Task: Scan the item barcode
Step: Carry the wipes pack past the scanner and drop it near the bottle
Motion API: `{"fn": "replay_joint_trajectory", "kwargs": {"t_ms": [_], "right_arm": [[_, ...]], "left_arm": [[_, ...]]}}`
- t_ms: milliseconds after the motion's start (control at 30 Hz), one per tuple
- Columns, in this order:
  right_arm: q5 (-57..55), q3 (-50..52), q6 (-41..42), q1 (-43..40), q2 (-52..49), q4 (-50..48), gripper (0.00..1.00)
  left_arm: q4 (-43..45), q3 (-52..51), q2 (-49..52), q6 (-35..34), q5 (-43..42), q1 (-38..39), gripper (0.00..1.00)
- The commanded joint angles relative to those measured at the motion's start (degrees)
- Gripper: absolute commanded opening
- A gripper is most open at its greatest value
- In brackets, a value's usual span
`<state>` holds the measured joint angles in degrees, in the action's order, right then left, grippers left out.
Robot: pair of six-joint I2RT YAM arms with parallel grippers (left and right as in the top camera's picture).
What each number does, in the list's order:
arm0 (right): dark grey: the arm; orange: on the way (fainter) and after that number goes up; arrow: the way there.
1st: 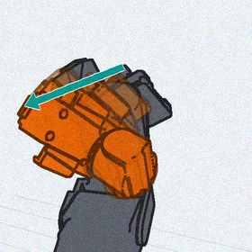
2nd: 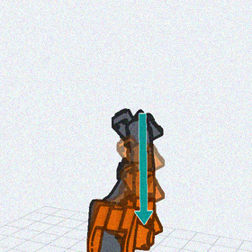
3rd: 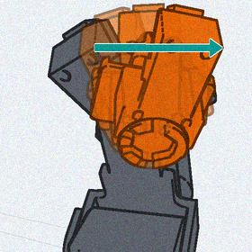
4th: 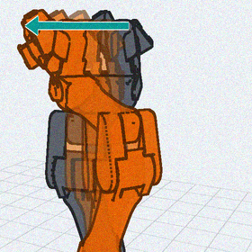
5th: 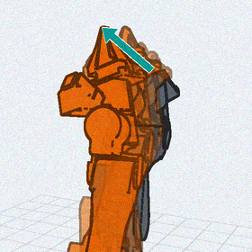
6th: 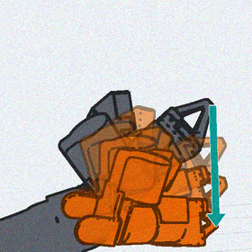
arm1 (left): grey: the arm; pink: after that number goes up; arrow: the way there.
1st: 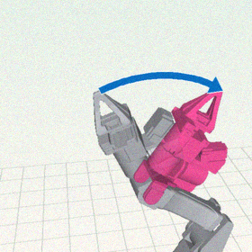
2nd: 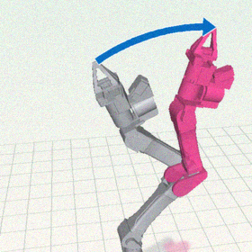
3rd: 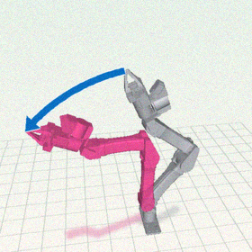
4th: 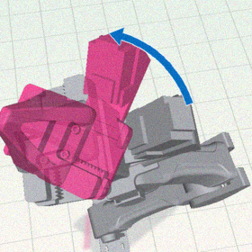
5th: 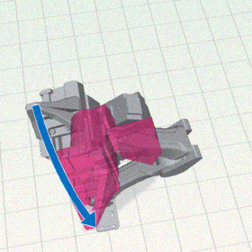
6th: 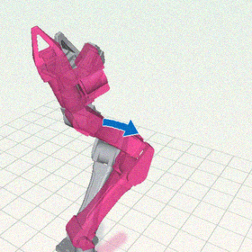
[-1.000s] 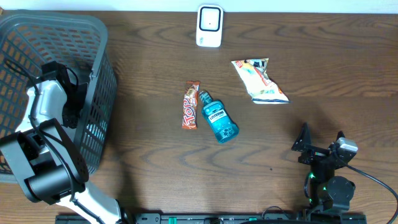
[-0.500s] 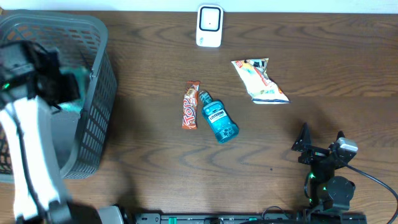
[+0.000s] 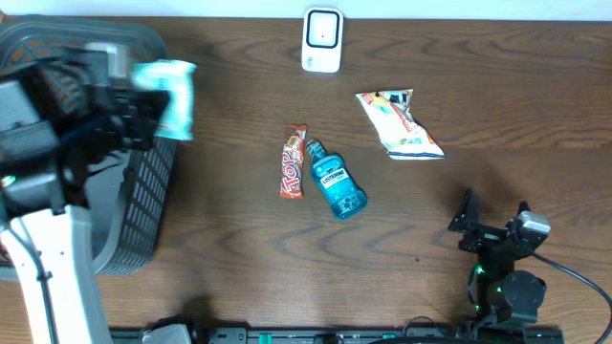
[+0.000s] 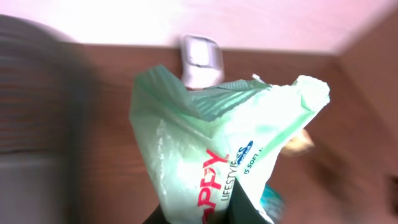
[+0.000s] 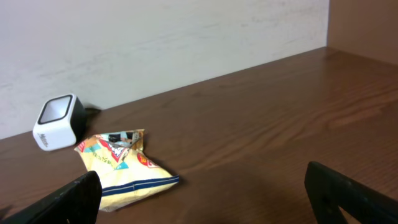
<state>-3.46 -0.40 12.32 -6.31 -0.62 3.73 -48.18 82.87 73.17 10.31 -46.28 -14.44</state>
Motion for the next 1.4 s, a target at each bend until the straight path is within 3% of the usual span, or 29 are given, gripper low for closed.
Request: {"fn": "replay_joint_trajectory", "kwargs": {"t_ms": [0, 133, 300, 567, 767, 1000, 1167, 1367], "right_arm": [[-0.5, 0.1, -0.8, -0.1, 0.3, 0.2, 0.99], [-0.5, 0.1, -0.8, -0.1, 0.3, 0.2, 0.99], [-0.5, 0.1, -0.8, -0.1, 0.3, 0.2, 0.99], [-0.5, 0.1, -0.8, -0.1, 0.3, 0.2, 0.99], [-0.5, 0.1, -0.8, -0.1, 0.3, 0.2, 0.99], [-0.5, 0.1, -0.8, -0.1, 0.3, 0.2, 0.99], [-0.5, 0.1, -0.8, -0.1, 0.3, 0.2, 0.99], [-0.5, 0.1, -0.8, -0.1, 0.3, 0.2, 0.99]], "left_arm": [[-2.4, -0.2, 3.4, 0.0, -3.9, 7.1, 0.07], [-4.7, -0.2, 9.4, 0.0, 2.0, 17.3, 0.07], [-0.6, -0.2, 18.6, 0.0, 2.5, 27.8, 0.07], [0.8, -0.1, 33.6, 3.9, 12.9, 38.3, 0.07], [8.1, -0.1, 39.1, 5.4, 19.3, 45.8, 0.07], [23.3, -0.1, 39.8, 5.5, 30.5, 50.9, 0.07], [34.0, -0.1, 42.6, 3.4, 30.5, 51.5, 0.07], [36.9, -0.1, 48.2, -0.9, 30.5, 51.6, 0.07]]}}
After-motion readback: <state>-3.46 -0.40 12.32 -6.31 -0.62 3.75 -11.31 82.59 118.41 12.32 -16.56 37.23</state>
